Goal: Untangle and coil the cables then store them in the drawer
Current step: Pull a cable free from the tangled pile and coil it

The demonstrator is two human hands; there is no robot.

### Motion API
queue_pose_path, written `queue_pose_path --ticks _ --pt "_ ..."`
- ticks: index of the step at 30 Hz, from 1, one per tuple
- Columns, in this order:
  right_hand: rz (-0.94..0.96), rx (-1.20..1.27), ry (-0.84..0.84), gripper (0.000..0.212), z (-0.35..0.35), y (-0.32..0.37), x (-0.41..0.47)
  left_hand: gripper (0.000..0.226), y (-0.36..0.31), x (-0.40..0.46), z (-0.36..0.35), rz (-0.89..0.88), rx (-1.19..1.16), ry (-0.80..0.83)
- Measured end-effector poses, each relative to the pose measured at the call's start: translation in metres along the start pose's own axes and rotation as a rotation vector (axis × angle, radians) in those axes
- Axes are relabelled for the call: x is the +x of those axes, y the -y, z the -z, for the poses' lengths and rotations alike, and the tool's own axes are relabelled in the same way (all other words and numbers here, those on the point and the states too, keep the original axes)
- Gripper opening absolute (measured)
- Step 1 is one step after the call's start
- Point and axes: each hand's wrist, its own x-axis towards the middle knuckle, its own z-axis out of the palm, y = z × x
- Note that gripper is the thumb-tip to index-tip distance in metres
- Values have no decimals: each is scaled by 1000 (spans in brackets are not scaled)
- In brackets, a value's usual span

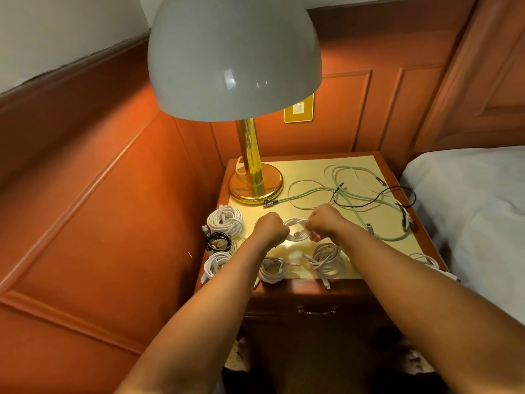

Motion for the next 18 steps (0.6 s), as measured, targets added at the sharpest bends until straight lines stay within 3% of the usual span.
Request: queue_pose_path --ticks 7,11,18 --pt "-11 -158 69 14 -4 3 17 19 -2 11 -5 15 161 119" --pt "-4 -227 76 7 -6 1 18 24 -5 14 -8 3 254 138" --pt "13 -303 14 19 -14 -4 24 22 -3 17 -14 -53 369 133"
